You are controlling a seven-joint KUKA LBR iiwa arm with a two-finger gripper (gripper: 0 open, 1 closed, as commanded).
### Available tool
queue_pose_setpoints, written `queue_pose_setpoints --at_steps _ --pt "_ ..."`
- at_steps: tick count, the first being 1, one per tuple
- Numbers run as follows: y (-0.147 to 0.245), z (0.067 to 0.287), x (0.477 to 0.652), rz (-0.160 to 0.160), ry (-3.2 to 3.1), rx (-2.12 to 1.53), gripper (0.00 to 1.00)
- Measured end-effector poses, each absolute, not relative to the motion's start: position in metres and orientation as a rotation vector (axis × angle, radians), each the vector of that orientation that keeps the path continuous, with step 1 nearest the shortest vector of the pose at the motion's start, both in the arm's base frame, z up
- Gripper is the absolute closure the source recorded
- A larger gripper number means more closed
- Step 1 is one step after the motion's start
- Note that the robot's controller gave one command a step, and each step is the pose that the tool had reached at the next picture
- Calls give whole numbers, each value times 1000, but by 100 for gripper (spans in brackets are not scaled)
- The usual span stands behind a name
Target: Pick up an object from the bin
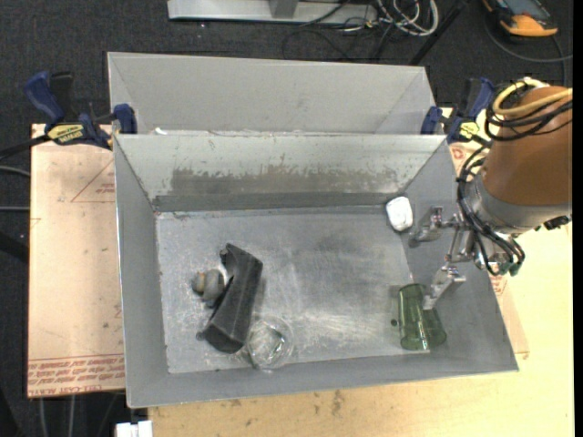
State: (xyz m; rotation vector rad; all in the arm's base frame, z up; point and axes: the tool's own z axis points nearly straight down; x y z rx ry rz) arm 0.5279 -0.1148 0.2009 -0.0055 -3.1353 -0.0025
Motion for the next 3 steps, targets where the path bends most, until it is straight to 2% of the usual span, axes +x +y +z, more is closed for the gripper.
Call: queue_pose_setpoints --at_steps 1,2,3 --pt "-114 205 530 -1 -3143 -1 0" --pt "-120 162 522 2 -3135 310 0" --pt "-133 142 499 1 -2997 956 0"
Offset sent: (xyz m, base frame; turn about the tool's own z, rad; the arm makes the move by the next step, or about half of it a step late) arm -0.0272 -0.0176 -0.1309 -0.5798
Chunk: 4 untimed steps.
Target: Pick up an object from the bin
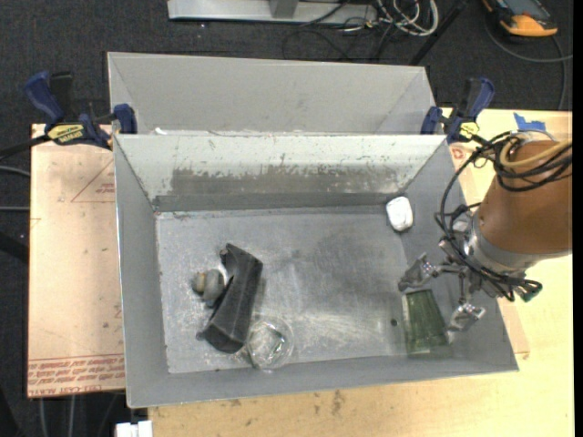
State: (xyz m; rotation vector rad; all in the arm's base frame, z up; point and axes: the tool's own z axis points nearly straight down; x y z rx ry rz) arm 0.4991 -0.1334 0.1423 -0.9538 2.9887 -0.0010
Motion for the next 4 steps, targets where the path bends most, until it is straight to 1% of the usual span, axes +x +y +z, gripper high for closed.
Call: queue_pose_setpoints --at_steps 1,2,3,4 --pt "-127 113 498 4 2862 -1293 0" --pt "-123 80 501 38 2662 -1643 0" --pt "-114 75 509 21 2681 -1641 100" --pt "-114 75 509 21 2681 -1641 100"
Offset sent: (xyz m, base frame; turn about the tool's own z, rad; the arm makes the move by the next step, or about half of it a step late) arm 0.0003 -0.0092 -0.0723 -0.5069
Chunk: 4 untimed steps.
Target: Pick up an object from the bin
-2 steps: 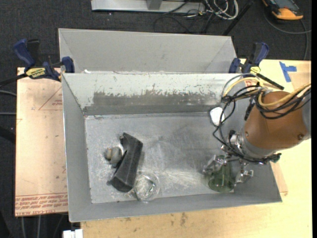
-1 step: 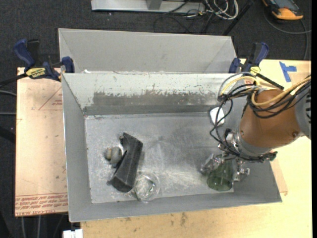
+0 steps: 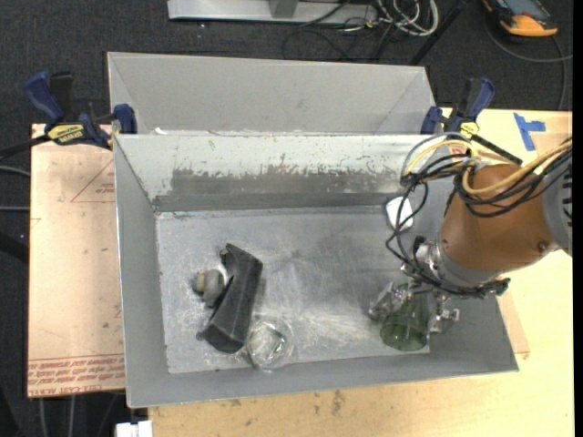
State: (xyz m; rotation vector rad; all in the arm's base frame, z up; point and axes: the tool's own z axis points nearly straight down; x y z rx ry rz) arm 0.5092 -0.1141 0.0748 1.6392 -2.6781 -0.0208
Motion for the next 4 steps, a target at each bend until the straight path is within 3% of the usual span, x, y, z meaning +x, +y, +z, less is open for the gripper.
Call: queue_pose_setpoints --at_steps 1,4 --pt "-114 78 508 -20 -2678 1641 100" --pt "-116 123 509 1 -2685 1639 100"
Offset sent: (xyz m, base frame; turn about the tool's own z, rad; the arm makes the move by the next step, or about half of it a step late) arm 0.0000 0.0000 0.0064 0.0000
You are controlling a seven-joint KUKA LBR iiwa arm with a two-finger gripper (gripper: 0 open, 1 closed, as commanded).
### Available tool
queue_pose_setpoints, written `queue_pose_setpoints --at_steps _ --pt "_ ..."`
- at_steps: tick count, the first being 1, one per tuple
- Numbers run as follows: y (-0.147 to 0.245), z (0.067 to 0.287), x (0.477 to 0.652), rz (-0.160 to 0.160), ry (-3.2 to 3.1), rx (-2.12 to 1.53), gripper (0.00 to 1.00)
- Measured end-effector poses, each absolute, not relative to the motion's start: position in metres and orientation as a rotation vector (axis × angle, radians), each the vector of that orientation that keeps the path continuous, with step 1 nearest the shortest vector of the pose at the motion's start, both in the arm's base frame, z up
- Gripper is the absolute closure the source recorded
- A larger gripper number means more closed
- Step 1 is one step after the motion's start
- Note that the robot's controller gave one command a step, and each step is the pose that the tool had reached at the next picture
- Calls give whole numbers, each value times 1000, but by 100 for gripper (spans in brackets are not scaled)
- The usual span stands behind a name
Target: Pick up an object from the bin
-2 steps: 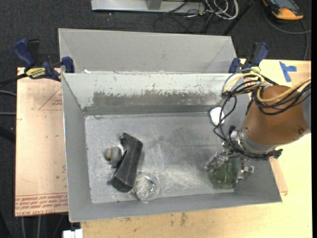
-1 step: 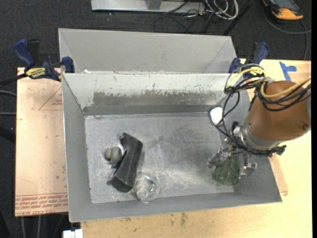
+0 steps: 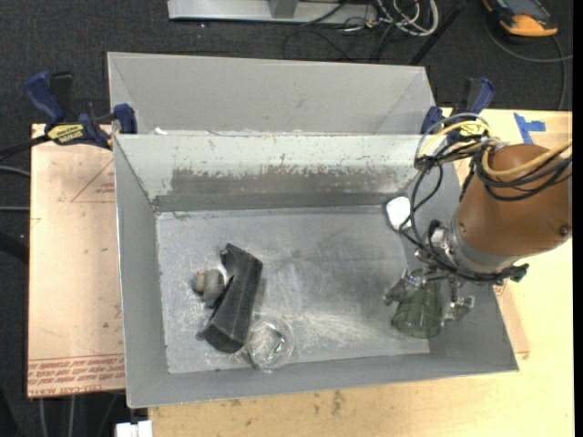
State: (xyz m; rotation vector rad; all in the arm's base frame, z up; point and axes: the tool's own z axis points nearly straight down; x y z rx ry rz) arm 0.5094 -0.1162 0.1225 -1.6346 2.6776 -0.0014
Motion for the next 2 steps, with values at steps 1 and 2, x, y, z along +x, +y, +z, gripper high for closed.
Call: queue_pose_setpoints --at_steps 1,2 --pt "-116 130 508 6 2682 -1636 100" --pt "-116 146 508 6 2683 -1635 100"
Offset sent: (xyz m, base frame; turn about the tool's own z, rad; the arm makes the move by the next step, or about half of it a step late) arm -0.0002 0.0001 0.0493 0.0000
